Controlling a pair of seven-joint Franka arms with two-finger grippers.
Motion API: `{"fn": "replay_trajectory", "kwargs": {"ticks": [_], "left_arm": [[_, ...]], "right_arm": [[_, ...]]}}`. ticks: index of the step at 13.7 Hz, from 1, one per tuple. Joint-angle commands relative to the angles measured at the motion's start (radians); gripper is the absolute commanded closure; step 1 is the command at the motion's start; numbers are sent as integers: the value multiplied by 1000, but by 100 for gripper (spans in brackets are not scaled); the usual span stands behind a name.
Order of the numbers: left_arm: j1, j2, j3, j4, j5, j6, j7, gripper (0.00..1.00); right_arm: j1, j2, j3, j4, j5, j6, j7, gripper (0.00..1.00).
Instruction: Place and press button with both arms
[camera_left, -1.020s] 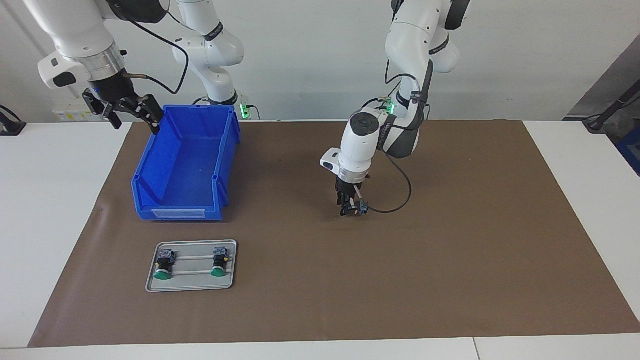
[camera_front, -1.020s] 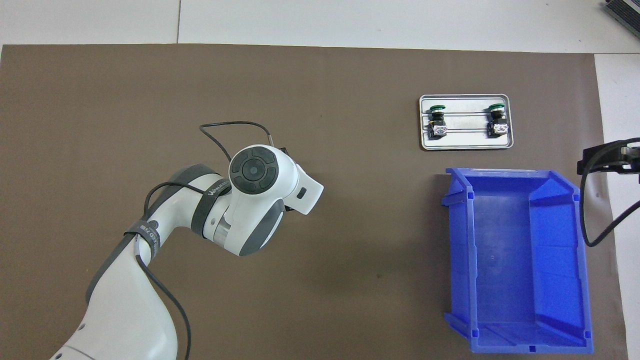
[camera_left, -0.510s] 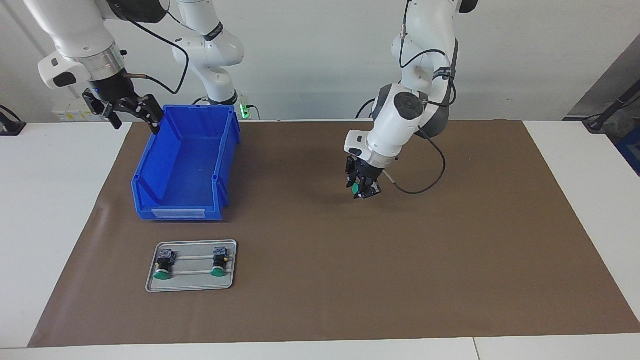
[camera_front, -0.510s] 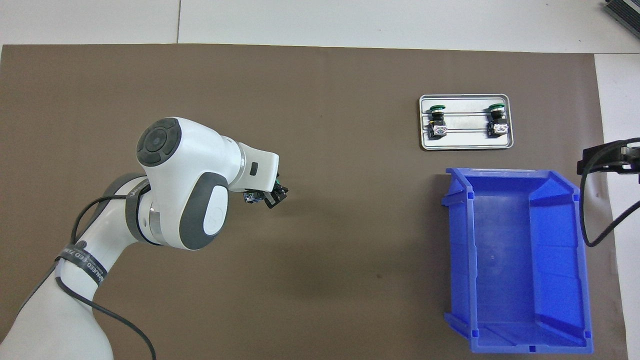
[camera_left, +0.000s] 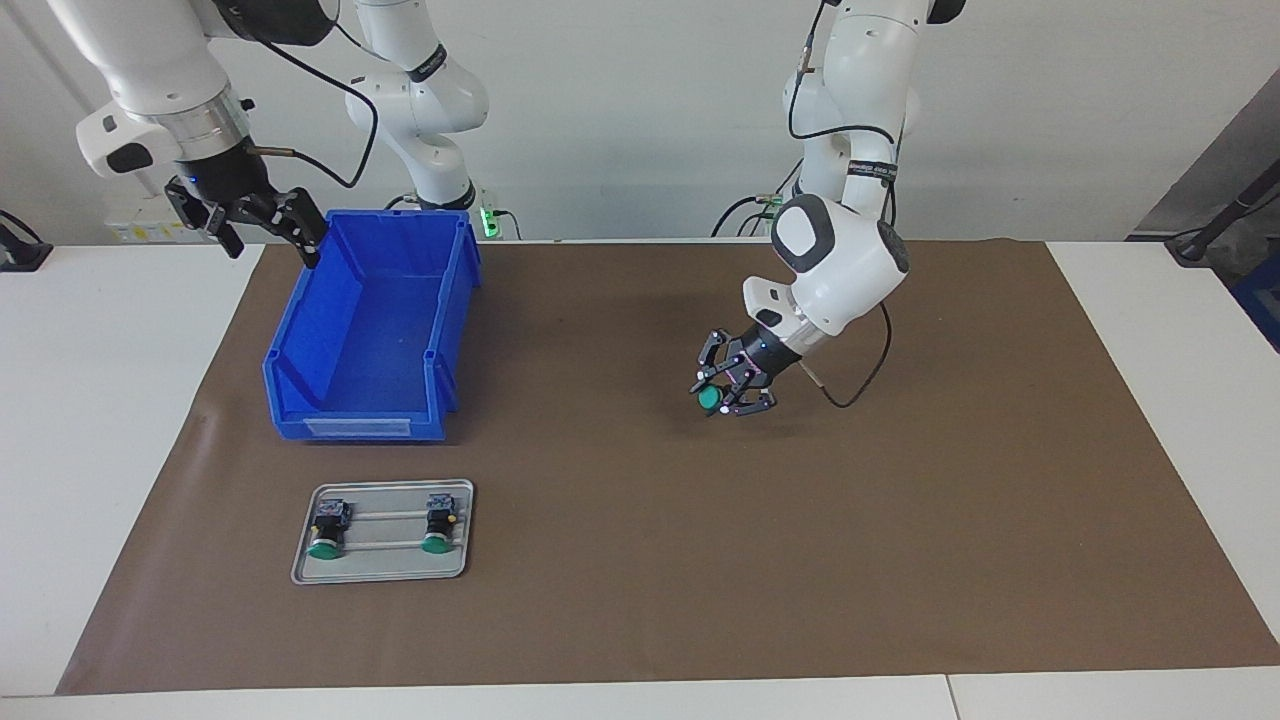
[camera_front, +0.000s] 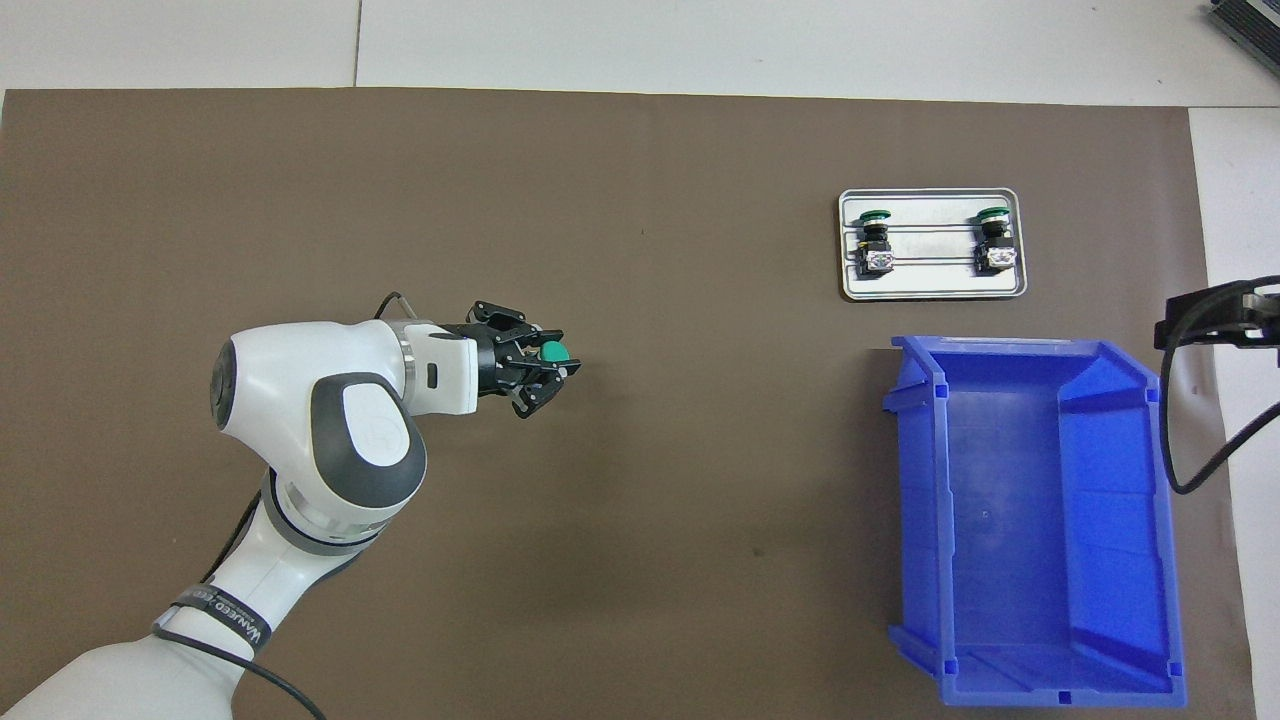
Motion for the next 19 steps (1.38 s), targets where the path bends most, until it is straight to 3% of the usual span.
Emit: {"fn": "replay_trajectory", "kwargs": {"ticks": [1,5,7,9,12,15,19], "left_arm": [[42,-69,-6,-82,-162,8,172,100],[114,-58,-6,-105,-331,-88,400,100],[185,-29,-5,-125,-487,-231,590,100],[226,-27,-6,-133,-523,-305,626,100],[220,20,-6,-154,-801,-394,863,100],[223,20,-6,-185,-853,-499,907,100],[226,28,-3,-222,-851,-503,971,100]], "right_arm": [[-6,-27,4,-31,22,8,-5,0],[-6,-27,4,-35,22,8,-3,0],[-6,-27,4,-35,22,14,-2,0],[-6,-27,4,-35,22,14,-2,0],[-5,-27,6,-33,22,17,-5,0],[11,-23,3,-28,22,29,-16,0],[52,-15,-16,-19,7,29,-19,0]]}}
